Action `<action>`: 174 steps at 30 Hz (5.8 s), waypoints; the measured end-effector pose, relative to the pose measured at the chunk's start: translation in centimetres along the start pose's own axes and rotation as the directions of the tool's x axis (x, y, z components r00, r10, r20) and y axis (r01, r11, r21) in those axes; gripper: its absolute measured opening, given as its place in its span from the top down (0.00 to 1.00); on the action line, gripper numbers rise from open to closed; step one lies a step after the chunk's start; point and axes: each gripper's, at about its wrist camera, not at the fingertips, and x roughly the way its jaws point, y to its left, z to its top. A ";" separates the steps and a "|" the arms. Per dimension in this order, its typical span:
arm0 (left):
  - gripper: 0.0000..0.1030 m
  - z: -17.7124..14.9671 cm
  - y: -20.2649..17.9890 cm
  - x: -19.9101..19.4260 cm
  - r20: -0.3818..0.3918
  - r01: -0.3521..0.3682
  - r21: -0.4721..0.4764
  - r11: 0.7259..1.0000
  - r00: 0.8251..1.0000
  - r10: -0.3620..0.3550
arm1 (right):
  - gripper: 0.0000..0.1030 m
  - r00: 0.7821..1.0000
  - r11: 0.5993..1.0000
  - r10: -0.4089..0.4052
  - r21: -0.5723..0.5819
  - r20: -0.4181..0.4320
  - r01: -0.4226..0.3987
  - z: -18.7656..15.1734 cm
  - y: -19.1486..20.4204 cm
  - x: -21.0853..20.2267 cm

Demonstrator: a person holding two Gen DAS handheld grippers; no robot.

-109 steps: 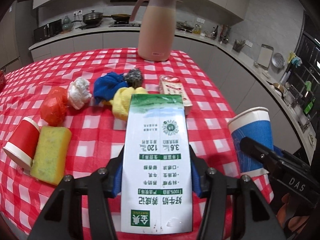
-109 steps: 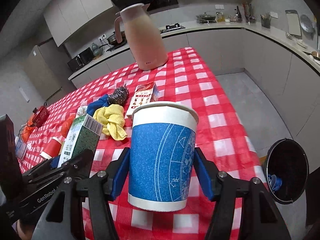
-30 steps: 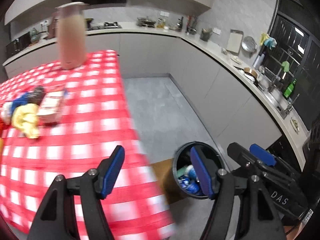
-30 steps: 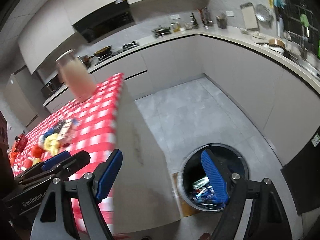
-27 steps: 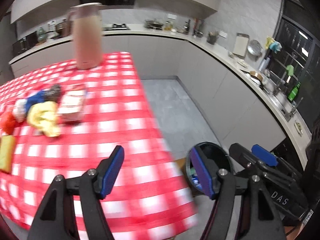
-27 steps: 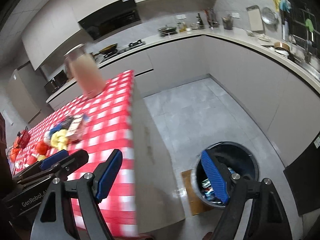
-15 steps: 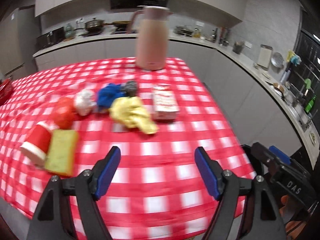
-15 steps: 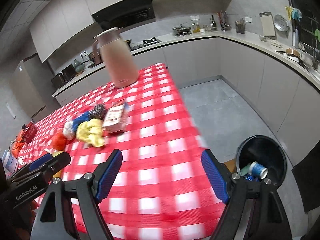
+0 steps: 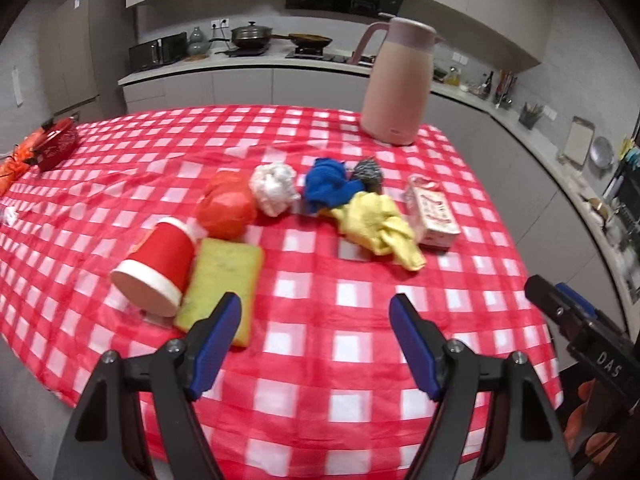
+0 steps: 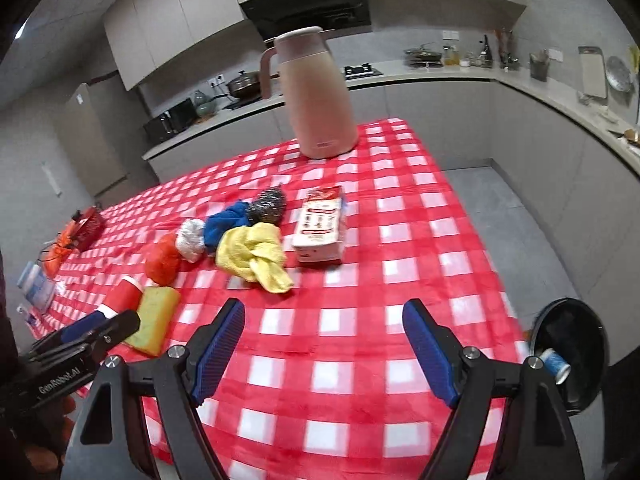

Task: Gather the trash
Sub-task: 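Move both tools back toward the red cup and yellow sponge, then grasp the red paper cup with the left tool while the right tool grasps the yellow sponge, then carry the red cup and yellow sponge over the black bin, then open both tools to drop the cup and sponge into the bin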

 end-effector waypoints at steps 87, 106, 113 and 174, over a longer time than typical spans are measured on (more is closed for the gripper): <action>0.48 4.3 16.9 5.5 -0.010 0.251 0.106 0.962 0.968 -0.251 | 0.55 0.999 0.997 -0.024 0.070 -0.029 0.026 -2.7 18.8 9.6; 0.48 0.4 1.4 2.5 0.002 0.241 0.111 0.964 0.970 -0.243 | 0.55 1.000 0.996 -0.007 0.092 -0.006 0.007 -2.5 3.2 1.7; 0.48 -1.6 -3.4 2.5 -0.015 0.237 0.088 0.968 0.972 -0.236 | 0.55 0.999 0.996 0.024 0.089 -0.029 -0.021 -2.7 -1.9 0.6; 0.32 -9.4 -44.7 11.7 -0.326 0.386 0.303 0.871 0.901 -0.286 | 0.34 0.945 0.875 -0.254 0.366 -0.207 0.315 -7.8 -48.0 -3.4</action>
